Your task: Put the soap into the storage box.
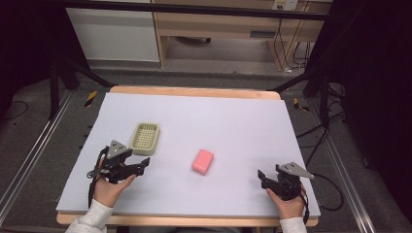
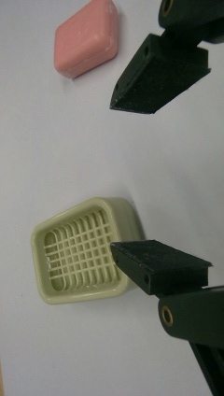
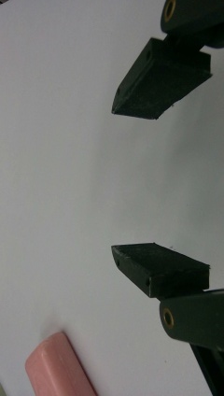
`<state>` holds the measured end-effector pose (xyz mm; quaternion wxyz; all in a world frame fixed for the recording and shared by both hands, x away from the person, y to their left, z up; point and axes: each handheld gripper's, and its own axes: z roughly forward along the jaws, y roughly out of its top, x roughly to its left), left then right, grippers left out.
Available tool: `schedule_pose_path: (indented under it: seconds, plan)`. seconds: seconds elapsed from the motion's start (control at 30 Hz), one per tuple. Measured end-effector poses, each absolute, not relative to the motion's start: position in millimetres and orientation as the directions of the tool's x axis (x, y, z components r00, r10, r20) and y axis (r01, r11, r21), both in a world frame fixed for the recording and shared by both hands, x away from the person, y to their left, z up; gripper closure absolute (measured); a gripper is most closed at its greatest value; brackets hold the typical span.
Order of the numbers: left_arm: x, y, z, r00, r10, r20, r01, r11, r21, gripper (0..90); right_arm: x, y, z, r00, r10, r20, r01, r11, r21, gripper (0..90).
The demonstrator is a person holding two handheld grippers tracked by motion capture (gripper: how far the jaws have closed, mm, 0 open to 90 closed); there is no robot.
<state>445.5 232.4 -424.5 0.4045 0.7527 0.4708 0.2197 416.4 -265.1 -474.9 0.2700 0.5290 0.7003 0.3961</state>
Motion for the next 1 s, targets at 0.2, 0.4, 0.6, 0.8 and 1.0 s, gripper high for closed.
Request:
schedule_pose_path:
  seconds: [0.2, 0.4, 0.6, 0.8, 1.0]
  plan:
    - [450, 217, -419, 0.484, 0.874, -0.047, 0.520, -0.244, 0.818, 25.6, 417, -265, -475, -0.294, 0.955, 0.039, 0.531, 0.129, 0.838, 26.2]
    - [454, 204, -415, 0.507, 0.861, -0.046, 0.512, -0.258, 0.819, 25.3, 416, -265, -475, -0.295, 0.955, 0.037, 0.526, 0.130, 0.841, 26.7]
    - [457, 192, -415, 0.523, 0.851, -0.048, 0.510, -0.268, 0.817, 25.3, 416, -265, -475, -0.295, 0.955, 0.038, 0.523, 0.128, 0.842, 27.5]
    - [461, 180, -417, 0.537, 0.841, -0.057, 0.511, -0.271, 0.815, 25.4, 416, -264, -475, -0.296, 0.954, 0.033, 0.524, 0.134, 0.841, 28.9]
    - [465, 167, -417, 0.551, 0.832, -0.057, 0.510, -0.282, 0.813, 25.8, 416, -264, -476, -0.300, 0.953, 0.030, 0.524, 0.139, 0.840, 29.8]
